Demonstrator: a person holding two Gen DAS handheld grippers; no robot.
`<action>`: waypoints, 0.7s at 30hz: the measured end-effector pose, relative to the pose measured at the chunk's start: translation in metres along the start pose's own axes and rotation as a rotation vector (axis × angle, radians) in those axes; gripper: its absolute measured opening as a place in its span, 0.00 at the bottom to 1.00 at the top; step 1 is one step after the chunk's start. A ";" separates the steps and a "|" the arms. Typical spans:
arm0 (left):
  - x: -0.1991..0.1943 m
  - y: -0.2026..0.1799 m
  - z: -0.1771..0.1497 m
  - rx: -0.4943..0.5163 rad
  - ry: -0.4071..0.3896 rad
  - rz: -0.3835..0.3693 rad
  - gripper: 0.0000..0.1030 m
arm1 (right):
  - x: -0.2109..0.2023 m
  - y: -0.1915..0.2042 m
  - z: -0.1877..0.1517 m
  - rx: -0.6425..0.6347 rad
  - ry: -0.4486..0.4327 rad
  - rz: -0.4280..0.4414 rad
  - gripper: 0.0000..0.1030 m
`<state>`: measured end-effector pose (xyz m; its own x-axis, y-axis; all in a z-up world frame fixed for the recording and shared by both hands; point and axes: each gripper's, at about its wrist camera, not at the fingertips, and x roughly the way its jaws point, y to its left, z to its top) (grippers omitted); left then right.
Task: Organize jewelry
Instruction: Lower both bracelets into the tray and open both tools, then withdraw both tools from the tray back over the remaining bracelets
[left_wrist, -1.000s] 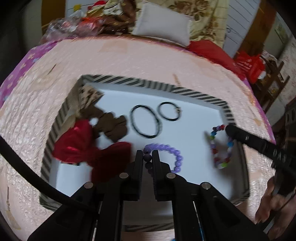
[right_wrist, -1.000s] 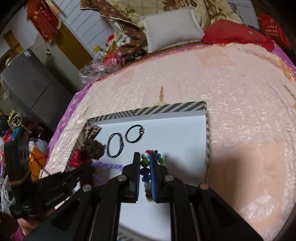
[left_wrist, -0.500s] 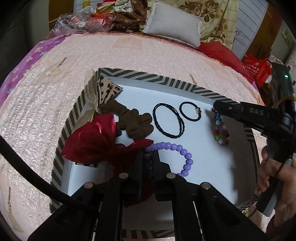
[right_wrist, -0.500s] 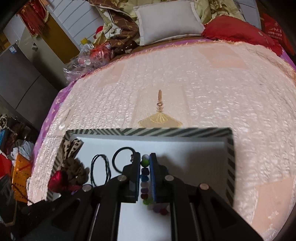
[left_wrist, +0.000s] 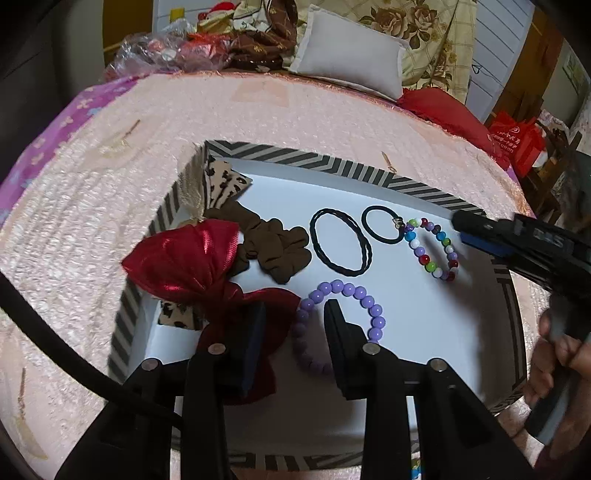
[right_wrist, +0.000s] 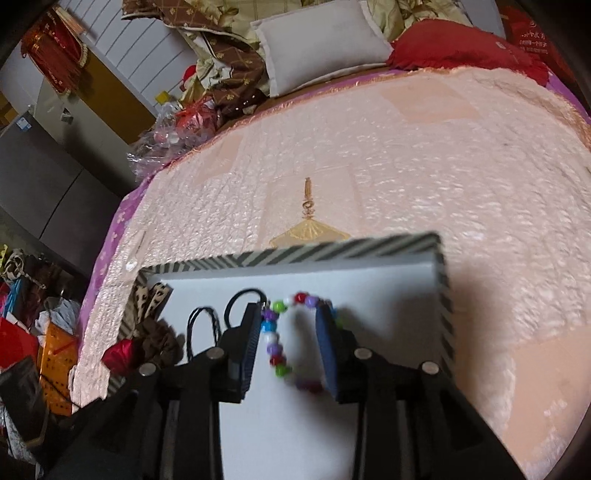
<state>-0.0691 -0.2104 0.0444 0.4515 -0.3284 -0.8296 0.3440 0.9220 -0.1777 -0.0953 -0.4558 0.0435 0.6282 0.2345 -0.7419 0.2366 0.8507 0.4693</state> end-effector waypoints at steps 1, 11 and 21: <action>-0.004 -0.001 -0.002 0.003 -0.007 0.004 0.29 | -0.008 0.001 -0.004 -0.010 -0.006 0.006 0.31; -0.043 -0.007 -0.025 0.037 -0.068 0.045 0.29 | -0.077 0.021 -0.059 -0.131 -0.084 -0.018 0.43; -0.083 -0.011 -0.071 0.062 -0.118 0.090 0.29 | -0.134 0.039 -0.141 -0.209 -0.177 -0.069 0.50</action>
<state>-0.1690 -0.1790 0.0781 0.5755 -0.2700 -0.7719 0.3458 0.9357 -0.0695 -0.2745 -0.3875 0.0936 0.7400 0.1020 -0.6648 0.1374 0.9447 0.2978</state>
